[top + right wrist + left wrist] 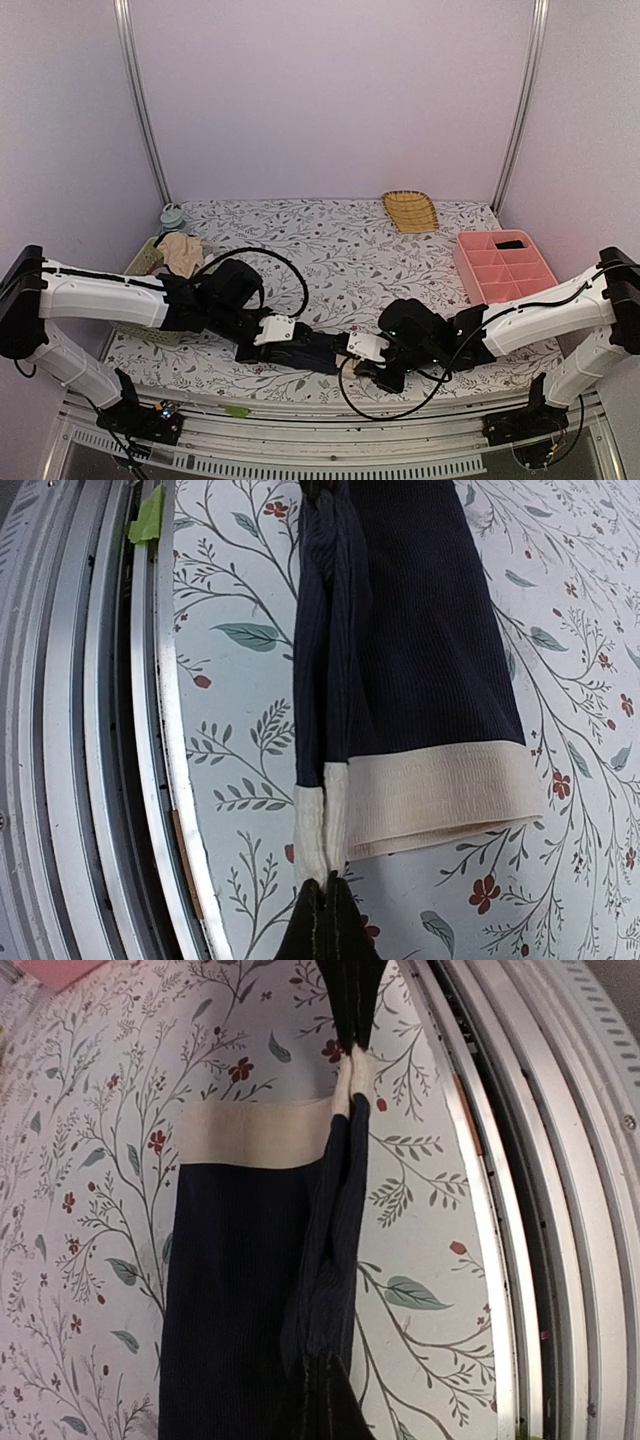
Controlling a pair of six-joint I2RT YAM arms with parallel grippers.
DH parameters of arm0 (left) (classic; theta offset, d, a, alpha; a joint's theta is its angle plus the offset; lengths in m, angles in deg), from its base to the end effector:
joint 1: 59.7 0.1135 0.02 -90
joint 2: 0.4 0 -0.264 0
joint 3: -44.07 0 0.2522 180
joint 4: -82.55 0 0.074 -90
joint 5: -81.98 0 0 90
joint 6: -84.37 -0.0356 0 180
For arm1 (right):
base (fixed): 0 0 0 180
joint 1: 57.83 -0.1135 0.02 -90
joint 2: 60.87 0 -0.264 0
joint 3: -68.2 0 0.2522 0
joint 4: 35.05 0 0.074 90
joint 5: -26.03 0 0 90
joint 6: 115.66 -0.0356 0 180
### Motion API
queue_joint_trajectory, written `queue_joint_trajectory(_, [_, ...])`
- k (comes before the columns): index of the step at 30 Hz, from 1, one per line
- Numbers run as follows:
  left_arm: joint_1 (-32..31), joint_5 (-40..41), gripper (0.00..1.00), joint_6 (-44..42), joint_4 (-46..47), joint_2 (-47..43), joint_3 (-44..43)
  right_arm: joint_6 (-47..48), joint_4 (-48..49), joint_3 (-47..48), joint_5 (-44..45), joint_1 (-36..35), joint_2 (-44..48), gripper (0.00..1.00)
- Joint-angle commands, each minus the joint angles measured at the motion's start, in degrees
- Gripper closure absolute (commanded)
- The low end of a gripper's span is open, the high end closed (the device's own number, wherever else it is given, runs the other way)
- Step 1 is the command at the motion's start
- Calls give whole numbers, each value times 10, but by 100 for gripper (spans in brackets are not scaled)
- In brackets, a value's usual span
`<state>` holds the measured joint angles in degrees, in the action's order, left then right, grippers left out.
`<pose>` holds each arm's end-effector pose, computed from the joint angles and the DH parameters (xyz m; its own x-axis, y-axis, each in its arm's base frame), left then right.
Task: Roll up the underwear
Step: Pick up the underwear from the corner of the board, then fold the underwear at the corner of the board.
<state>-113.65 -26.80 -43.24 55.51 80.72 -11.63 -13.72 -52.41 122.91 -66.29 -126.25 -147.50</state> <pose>0.1512 -0.2272 0.1807 0.1679 0.7511 -0.6385 0.9826 -0.0755 0.1696 0.1053 0.2702 0.1607 -0.0785 -0.7605 -0.6446 -0.9762 0.1897 -0.1049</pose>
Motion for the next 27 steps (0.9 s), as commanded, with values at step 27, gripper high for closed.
queue_joint_trajectory(27, [105,-55,100,-40,-8,130,-98,-78,-121,188,-264,184,-149,100])
